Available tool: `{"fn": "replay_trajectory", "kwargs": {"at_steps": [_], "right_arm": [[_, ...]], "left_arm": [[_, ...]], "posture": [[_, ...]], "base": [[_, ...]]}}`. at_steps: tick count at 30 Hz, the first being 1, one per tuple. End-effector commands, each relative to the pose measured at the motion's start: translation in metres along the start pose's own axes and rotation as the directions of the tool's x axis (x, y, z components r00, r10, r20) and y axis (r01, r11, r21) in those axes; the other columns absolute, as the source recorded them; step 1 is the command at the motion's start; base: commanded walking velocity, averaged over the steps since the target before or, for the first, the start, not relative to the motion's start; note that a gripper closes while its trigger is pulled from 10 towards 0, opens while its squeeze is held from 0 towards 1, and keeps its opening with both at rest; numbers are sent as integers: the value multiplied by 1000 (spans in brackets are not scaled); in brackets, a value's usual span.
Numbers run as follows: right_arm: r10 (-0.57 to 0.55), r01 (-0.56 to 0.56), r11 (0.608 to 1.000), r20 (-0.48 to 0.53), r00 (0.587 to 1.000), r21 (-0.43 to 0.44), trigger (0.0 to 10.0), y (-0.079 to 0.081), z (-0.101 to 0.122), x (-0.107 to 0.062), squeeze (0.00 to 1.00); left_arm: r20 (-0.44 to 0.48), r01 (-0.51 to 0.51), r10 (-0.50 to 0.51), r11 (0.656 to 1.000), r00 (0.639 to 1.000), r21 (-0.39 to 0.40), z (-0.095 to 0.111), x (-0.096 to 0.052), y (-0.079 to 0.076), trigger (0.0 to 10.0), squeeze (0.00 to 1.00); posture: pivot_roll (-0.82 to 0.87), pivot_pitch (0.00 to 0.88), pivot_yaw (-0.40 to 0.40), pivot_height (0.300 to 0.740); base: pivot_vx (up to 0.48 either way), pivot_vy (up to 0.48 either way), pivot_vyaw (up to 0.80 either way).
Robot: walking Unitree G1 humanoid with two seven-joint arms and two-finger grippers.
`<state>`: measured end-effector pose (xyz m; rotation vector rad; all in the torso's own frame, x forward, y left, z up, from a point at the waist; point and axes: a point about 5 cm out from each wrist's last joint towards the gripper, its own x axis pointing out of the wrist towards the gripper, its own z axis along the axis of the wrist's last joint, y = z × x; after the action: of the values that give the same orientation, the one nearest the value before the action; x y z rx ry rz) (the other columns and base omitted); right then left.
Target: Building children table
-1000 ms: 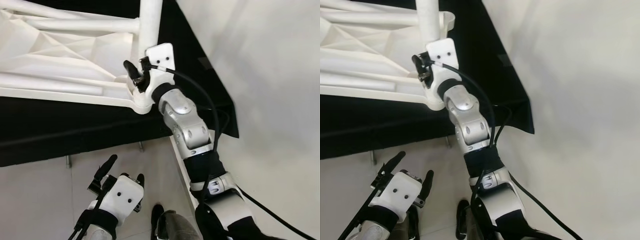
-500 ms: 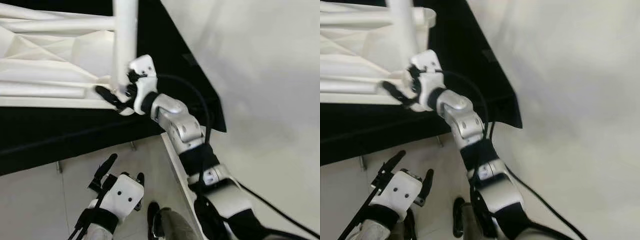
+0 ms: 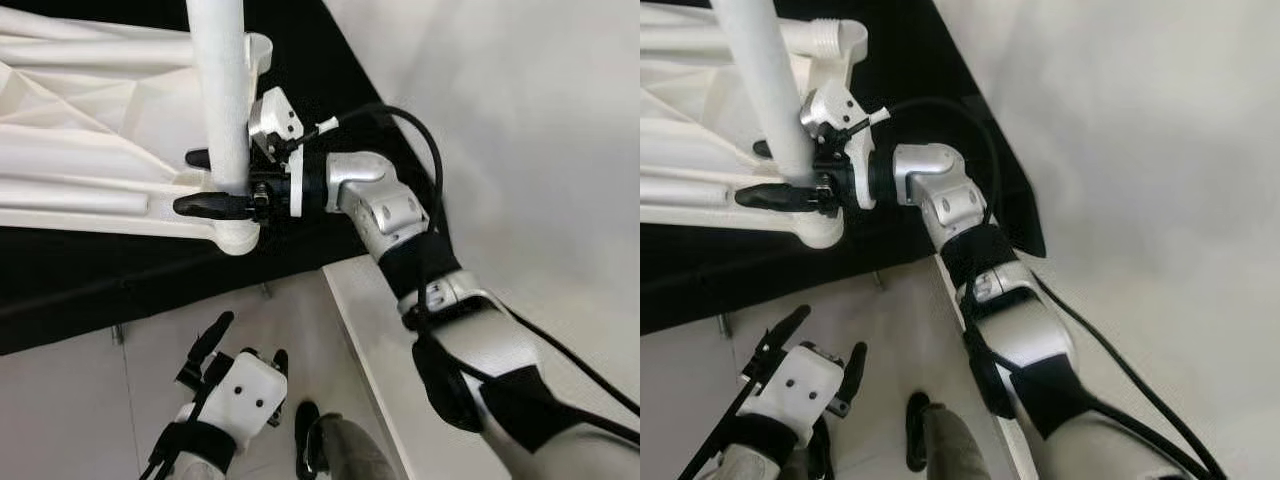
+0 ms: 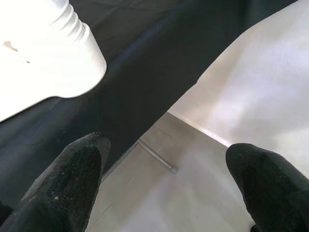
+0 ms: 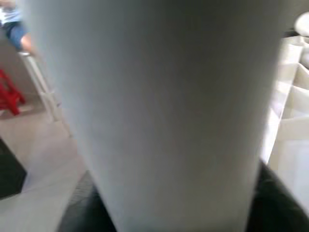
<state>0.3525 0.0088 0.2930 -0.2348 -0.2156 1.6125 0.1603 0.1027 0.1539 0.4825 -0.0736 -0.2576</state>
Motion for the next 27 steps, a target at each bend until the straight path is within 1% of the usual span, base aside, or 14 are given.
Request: {"fn": "replay_trajectory", "kwargs": {"at_steps": [1,7,9,11,12,13,14,15,16,17,18,19,26,27], "right_arm": [[47,-47,999,3,999,19,0,3,-3,4,0],[-103,105,994,-51,993,37,0,-7,-14,-3,0],[-243,247,968,-81,967,41,0,-14,-20,-7,0],[-290,294,955,-91,953,40,0,-16,-22,-9,0],[-583,600,799,-183,792,50,0,-21,-43,-14,0],[-583,600,799,-183,792,50,0,-21,-43,-14,0],[-789,812,573,-194,583,111,0,-17,-52,-18,0],[-888,916,370,-231,397,152,0,-11,-58,-27,0],[-888,916,370,-231,397,152,0,-11,-58,-27,0],[-906,937,303,-251,340,175,0,19,-67,-21,0],[-906,937,303,-251,340,175,0,19,-67,-21,0],[-893,920,359,-229,388,159,0,27,-68,-11,0],[-886,908,396,-205,417,138,0,18,-68,-3,0],[-880,902,405,-202,429,150,1569,17,-69,0,0]], "left_arm": [[-16,12,-12,1000,1000,-9,1,-4,-3,10000,0],[-18,13,-14,1000,1000,-8,0,-4,-3,10000,0],[-19,13,-13,1000,1000,-8,-1,-4,-3,10000,0],[-19,13,-13,1000,1000,-8,-1,-4,-3,10000,0],[-18,10,-10,1000,1000,-8,-1,-5,-3,10000,0],[-18,10,-10,1000,1000,-8,-1,-5,-3,10000,0],[-17,8,-9,1000,1000,-7,0,-4,-2,10000,0],[-17,7,-7,1000,1000,-6,0,-4,-1,10000,0],[-17,7,-7,1000,1000,-6,0,-4,-1,10000,0],[-15,8,-8,1000,1000,-4,-1,-2,-1,10000,0],[-15,8,-8,1000,1000,-4,-1,-2,-1,10000,0],[-14,10,-10,1000,1000,-2,-2,0,-1,10000,0],[-15,7,-7,1000,1000,-5,-5,3,-2,10000,0],[-16,3,-3,1000,1000,-4,-6,4,-2,10000,0]], "posture": [[31,309,-173,740],[23,305,-170,740],[19,304,-176,740],[19,304,-176,740],[10,302,-190,740],[10,302,-190,740],[19,306,-191,740],[19,306,-191,740],[19,306,-191,740],[13,309,-177,740],[13,309,-177,740],[8,291,-176,740],[3,265,-191,740],[5,261,-192,740]], "base": [[0,0,0],[0,0,0],[0,0,0],[0,0,0],[0,0,0],[0,0,0],[0,0,0],[0,0,0],[0,0,0],[0,0,0],[0,0,0],[0,0,0],[0,0,0],[0,0,0]]}}
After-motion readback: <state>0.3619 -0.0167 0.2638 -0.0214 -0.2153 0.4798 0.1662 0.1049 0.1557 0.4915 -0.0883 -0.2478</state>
